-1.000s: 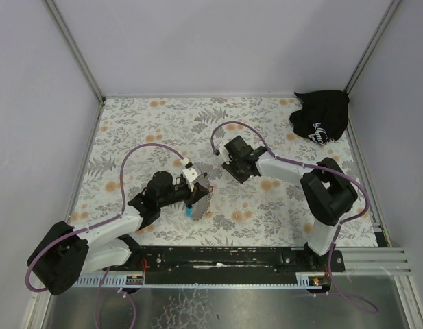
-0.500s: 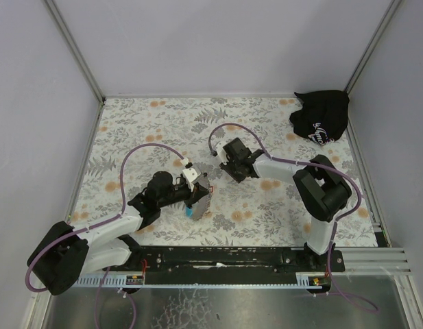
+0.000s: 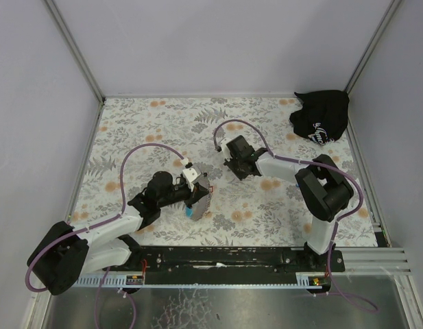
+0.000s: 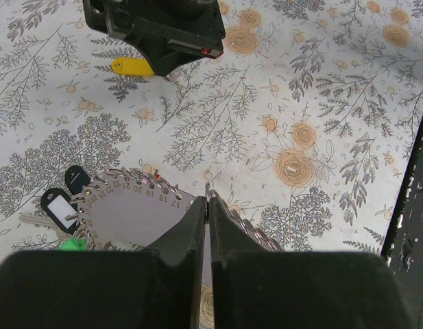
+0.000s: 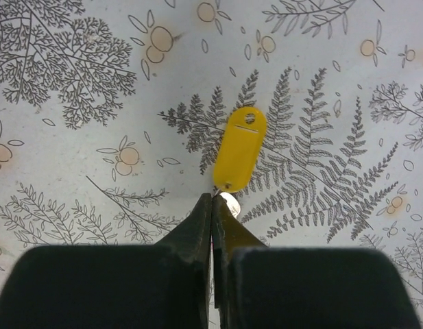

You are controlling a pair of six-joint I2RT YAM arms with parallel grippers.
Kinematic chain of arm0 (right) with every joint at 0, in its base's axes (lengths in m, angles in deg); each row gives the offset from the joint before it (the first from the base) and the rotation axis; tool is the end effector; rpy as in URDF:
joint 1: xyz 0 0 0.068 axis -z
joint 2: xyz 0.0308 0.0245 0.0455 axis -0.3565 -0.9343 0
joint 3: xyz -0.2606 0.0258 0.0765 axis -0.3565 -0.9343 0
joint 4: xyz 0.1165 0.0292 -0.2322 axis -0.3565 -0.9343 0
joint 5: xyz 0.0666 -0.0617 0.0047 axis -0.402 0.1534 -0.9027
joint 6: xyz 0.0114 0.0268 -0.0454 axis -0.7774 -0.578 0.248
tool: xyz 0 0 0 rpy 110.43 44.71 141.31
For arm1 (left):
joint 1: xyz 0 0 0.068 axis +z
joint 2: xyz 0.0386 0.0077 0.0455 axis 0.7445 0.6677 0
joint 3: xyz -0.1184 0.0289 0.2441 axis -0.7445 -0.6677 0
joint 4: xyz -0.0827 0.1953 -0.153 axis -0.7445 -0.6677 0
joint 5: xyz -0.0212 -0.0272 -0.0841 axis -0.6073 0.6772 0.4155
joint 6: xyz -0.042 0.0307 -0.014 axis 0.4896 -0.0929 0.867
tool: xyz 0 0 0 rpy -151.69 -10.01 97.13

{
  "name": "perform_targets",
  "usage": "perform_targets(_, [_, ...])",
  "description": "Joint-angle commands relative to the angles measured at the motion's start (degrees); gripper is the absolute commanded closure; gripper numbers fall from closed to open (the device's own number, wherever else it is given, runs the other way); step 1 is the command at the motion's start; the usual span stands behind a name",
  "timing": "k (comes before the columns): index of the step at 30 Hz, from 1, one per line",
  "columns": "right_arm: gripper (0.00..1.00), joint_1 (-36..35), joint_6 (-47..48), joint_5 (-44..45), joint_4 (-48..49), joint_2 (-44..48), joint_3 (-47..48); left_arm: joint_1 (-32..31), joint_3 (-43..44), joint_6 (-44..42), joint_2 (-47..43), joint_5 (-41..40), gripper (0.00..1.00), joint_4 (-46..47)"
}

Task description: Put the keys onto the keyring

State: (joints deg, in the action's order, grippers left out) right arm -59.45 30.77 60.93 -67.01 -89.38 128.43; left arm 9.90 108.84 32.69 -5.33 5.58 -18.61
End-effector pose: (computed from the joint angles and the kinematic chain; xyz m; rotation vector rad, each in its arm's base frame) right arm 0.3008 0.2350 0.1608 -0.9591 2.3064 0.0839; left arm 0.1640 -0.1470 0.1921 0.9514 1.7072 -0.7912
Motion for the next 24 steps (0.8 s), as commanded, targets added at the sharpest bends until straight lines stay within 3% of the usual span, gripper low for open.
perform_targets(1, [1.0,1.2,-3.68,-3.14,-3.37,3.68,1.86,-0.19,0.7,0.41,-0.7,1.09,1.0,2.71])
perform_targets(11, [1.0,1.3,-9.43,-11.73,-21.2,3.25,9.12,-0.19,0.75,0.45,-0.81,1.2,1.0,2.47])
perform_targets(17, [1.0,1.3,-10.02,-11.52,-28.71,1.0,12.9,-0.22,0.91,0.41,-1.01,1.43,1.0,2.15])
perform_targets(24, [0.98,1.21,-9.45,-11.32,-30.31,-3.53,16.39,-0.19,0.89,0.5,-0.91,1.54,1.0,2.05])
